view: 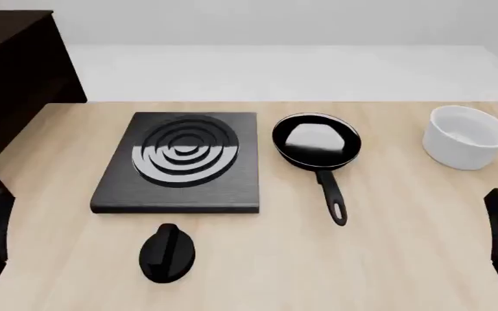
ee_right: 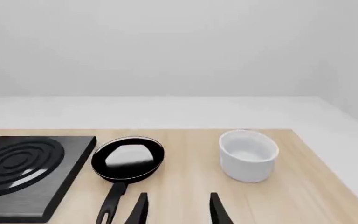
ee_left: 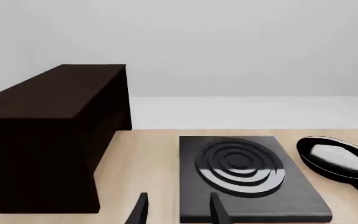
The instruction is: Put the frying pan on the cabinet shelf.
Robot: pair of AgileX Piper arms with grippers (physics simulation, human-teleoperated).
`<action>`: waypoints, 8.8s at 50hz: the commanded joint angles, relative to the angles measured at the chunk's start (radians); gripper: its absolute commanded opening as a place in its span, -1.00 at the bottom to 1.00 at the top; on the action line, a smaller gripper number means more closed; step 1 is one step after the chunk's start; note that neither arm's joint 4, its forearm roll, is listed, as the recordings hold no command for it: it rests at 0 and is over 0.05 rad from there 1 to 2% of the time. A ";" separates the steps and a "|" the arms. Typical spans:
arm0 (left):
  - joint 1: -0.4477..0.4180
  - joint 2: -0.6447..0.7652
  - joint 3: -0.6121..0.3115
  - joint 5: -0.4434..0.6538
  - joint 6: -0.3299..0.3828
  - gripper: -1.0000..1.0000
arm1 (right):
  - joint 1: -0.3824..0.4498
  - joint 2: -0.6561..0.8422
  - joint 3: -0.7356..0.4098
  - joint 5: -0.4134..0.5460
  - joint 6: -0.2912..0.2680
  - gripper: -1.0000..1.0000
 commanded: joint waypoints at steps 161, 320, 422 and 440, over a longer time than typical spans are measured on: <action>-0.174 0.109 -0.547 0.563 -0.167 1.00 | 0.393 1.461 -0.870 0.345 0.113 1.00; -0.227 0.123 -0.545 0.581 -0.314 1.00 | 0.382 1.291 -0.943 0.310 -0.132 -1.00; -0.483 0.361 -0.646 0.425 -0.851 1.00 | 0.735 1.532 -1.453 0.403 -0.123 -1.00; -0.468 0.303 -0.687 0.430 -0.956 1.00 | 0.830 1.557 -1.471 0.403 -0.093 -1.00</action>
